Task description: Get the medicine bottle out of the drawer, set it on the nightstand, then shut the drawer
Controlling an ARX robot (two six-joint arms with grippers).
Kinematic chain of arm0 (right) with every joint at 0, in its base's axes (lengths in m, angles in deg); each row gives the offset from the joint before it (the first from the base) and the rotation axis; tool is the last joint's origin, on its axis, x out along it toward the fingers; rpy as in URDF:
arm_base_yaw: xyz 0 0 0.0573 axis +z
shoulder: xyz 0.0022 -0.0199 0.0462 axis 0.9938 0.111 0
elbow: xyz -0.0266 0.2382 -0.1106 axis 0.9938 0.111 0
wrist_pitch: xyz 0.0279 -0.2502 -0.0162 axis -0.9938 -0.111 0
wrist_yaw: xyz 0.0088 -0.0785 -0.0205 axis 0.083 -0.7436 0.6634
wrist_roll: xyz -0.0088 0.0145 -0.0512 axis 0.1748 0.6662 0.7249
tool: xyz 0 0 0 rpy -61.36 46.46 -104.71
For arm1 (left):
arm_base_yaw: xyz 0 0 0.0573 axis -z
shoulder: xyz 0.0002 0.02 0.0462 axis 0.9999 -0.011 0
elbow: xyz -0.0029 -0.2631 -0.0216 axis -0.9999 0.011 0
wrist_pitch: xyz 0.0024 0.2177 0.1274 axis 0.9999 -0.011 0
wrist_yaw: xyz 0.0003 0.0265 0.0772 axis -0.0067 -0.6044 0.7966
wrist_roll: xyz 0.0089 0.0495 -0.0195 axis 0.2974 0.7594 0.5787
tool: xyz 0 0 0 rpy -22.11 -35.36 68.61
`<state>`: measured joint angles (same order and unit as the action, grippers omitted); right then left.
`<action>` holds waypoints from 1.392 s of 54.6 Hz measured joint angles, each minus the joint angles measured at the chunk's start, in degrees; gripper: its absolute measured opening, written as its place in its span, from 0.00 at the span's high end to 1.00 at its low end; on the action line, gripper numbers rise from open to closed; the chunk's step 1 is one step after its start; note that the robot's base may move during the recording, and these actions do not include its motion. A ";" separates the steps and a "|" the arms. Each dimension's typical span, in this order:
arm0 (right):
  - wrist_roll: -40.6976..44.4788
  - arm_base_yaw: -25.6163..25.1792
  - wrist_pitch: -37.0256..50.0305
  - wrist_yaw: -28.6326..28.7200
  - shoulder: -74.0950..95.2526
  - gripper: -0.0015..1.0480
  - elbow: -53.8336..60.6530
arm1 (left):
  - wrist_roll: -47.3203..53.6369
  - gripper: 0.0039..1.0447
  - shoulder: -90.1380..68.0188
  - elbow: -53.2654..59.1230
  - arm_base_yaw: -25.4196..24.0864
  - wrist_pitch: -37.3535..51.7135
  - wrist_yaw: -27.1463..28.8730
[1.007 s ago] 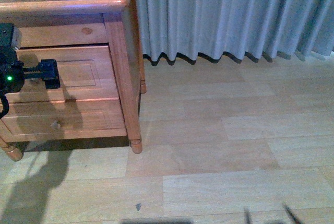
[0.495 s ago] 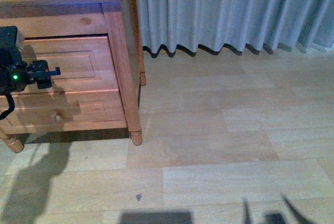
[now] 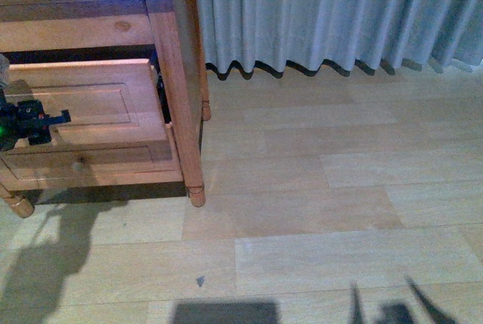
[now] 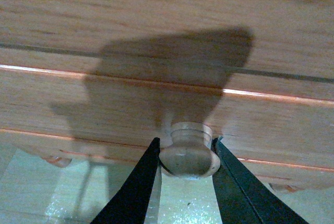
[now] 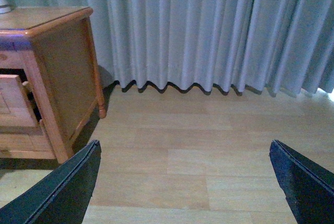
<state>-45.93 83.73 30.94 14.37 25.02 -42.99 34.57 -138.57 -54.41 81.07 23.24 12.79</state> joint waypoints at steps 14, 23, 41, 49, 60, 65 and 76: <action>0.00 0.00 0.00 -0.02 0.00 0.07 0.00 | 0.26 0.77 7.63 18.14 -1.66 9.53 -2.21; 0.00 0.00 0.00 0.00 0.00 0.07 0.00 | 0.72 0.77 11.82 29.66 -3.32 15.52 -4.00; 0.00 0.00 0.00 0.00 0.00 0.07 0.00 | 0.79 0.77 14.64 42.77 -5.16 24.35 -4.90; 0.00 0.00 0.00 -0.02 0.00 0.07 0.00 | -0.66 0.69 14.64 44.63 -4.48 26.29 -4.39; 0.00 0.00 0.00 0.00 0.00 0.07 0.00 | -1.90 0.39 14.67 47.52 -3.67 27.19 -3.54; 0.00 0.00 0.00 -0.02 0.00 0.07 0.00 | -1.90 0.26 15.43 48.06 -4.59 26.25 -3.50; 0.00 0.00 0.00 0.00 0.00 0.07 0.00 | -0.74 0.07 24.48 49.40 -11.30 16.26 -5.33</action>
<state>-45.93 83.73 30.94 14.37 25.02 -42.99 33.83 -114.09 -5.02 69.77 39.50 7.46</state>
